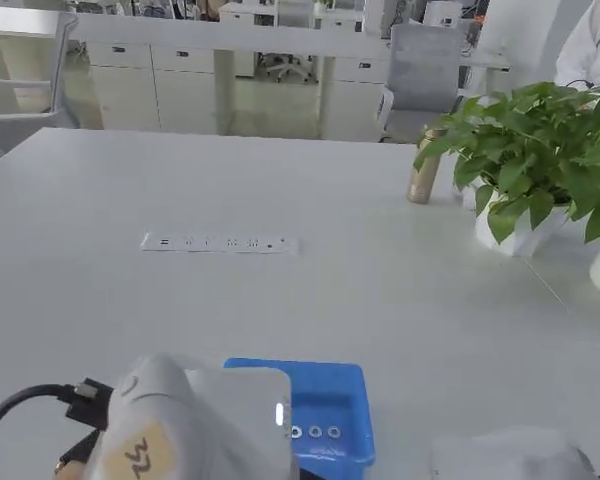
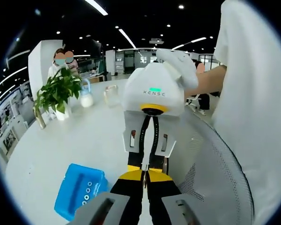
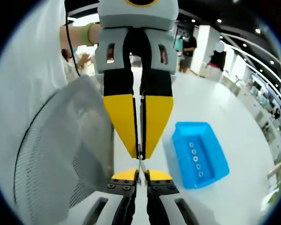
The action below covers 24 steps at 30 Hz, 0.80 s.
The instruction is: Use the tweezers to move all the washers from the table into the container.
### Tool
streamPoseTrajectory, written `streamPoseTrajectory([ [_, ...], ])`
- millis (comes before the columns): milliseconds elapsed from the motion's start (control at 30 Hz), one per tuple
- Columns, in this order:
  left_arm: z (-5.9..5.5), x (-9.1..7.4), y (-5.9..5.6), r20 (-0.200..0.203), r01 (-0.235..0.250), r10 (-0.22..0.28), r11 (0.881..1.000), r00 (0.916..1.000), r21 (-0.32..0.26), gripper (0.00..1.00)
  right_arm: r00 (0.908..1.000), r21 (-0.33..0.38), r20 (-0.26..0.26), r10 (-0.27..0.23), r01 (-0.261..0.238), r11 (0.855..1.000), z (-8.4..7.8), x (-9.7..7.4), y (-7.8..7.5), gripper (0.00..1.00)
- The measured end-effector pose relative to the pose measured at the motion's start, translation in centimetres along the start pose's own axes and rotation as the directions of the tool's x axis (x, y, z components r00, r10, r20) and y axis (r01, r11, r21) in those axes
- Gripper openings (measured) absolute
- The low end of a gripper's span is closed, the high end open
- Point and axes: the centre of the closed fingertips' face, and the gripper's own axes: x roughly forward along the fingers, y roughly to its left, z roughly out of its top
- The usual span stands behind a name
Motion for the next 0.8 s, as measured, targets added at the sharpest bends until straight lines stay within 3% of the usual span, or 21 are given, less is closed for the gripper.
streamPoseTrajectory([
  [167,-1.7,-0.2,0.8,-0.051,-0.036,0.035,0.999,0.9981,-0.005,0.0,0.9999,0.016,0.011,0.01,-0.01,1.0,-0.5,1.4,-0.8,0.03],
  [267,-4.0,-0.5,1.5,-0.106,-0.072,0.068,0.997,0.9921,-0.034,0.0,0.9996,0.0,-0.009,0.026,-0.026,1.0,-0.8,2.3,-1.1,0.04],
  [400,-6.4,-0.7,1.9,-0.15,-0.091,0.08,0.993,0.9855,-0.069,0.0,0.9984,-0.019,-0.025,0.051,-0.052,0.998,-1.0,3.7,-1.2,0.04],
  [567,-8.2,-0.5,2.0,-0.176,-0.104,0.083,0.989,0.9809,-0.109,0.0,0.9968,-0.004,-0.023,0.077,-0.077,0.997,-1.2,5.2,-1.2,0.05],
  [700,-9.1,-0.3,2.1,-0.186,-0.108,0.083,0.985,0.9791,-0.131,0.0,0.9966,0.017,-0.019,0.08,-0.08,0.997,-1.6,6.1,-1.0,0.06],
  [800,-9.8,-0.3,2.1,-0.205,-0.106,0.076,0.985,0.9758,-0.137,0.0,0.9974,0.039,0.0,0.072,-0.071,0.997,-1.5,6.0,-1.0,0.07],
])
